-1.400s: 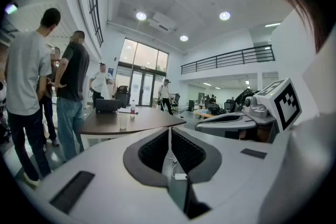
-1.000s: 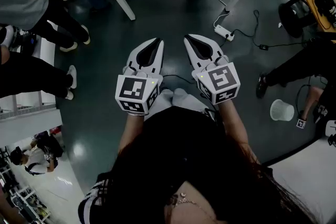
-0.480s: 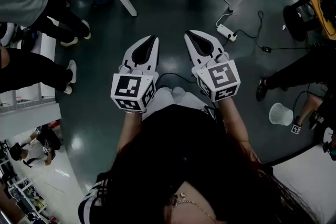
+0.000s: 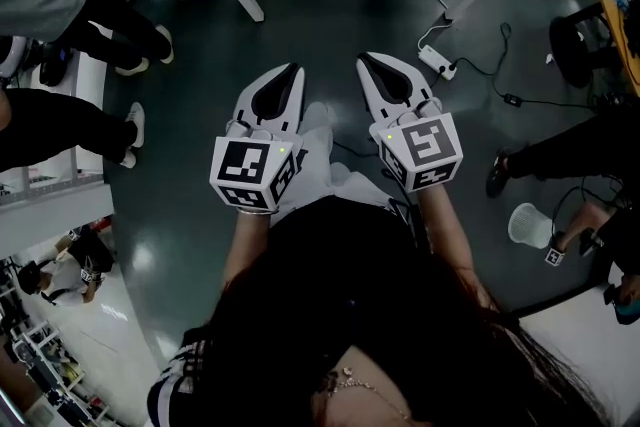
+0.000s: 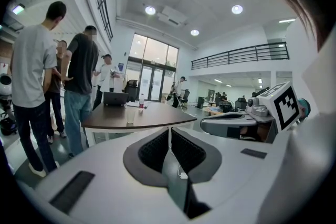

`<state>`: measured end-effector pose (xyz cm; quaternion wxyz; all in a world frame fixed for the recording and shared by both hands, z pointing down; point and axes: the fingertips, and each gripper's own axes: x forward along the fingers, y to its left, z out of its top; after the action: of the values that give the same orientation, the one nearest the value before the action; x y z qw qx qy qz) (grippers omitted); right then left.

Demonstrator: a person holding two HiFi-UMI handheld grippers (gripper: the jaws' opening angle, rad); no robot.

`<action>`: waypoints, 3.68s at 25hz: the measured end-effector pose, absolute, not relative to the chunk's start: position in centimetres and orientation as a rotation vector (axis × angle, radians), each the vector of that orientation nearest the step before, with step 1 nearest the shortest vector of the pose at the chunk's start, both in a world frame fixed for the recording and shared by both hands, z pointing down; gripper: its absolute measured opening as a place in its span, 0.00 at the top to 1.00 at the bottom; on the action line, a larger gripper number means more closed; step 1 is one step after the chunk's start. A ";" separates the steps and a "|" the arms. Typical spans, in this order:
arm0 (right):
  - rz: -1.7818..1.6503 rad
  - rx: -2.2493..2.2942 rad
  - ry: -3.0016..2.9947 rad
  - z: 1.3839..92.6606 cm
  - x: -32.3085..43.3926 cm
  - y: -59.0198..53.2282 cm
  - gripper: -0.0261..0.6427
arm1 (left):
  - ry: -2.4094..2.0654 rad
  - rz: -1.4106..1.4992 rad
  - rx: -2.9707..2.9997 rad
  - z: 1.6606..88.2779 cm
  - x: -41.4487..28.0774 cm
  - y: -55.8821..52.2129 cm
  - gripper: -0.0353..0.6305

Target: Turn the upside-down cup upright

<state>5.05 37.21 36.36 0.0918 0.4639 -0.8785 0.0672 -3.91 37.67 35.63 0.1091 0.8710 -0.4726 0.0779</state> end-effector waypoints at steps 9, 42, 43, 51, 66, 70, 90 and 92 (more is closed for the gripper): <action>0.201 1.391 -2.595 36.9 4.5 30.5 0.93 | -1.345 0.215 2.588 36.0 -3.8 30.4 0.92; 0.190 1.437 -2.557 35.5 0.5 4.8 0.93 | -1.295 0.192 2.588 35.5 -8.2 4.4 0.92; 0.193 1.429 -2.562 35.7 0.7 3.9 0.93 | -1.301 0.195 2.581 35.7 -7.9 3.6 0.92; 0.220 1.379 -2.595 36.1 1.2 -4.3 0.93 | -1.338 0.204 2.541 36.0 -7.3 -4.1 0.92; 0.240 1.252 -2.630 37.1 2.8 -16.1 0.93 | -1.387 0.203 2.461 36.9 -4.8 -15.4 0.92; 0.262 1.237 -2.626 37.7 2.5 -17.6 0.93 | -1.391 0.218 2.445 37.3 -5.1 -16.7 0.92; 0.427 1.230 -2.612 42.1 1.9 -20.2 0.70 | -1.305 0.278 2.416 39.6 -5.3 -21.0 0.92; 0.434 1.222 -2.606 42.6 2.0 -20.2 0.66 | -1.305 0.280 2.405 40.0 -5.2 -20.9 0.92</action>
<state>2.02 -20.16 42.64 0.1152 0.4172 -0.8892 0.1482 -5.16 -20.87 39.99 0.1944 0.8576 -0.4655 0.0998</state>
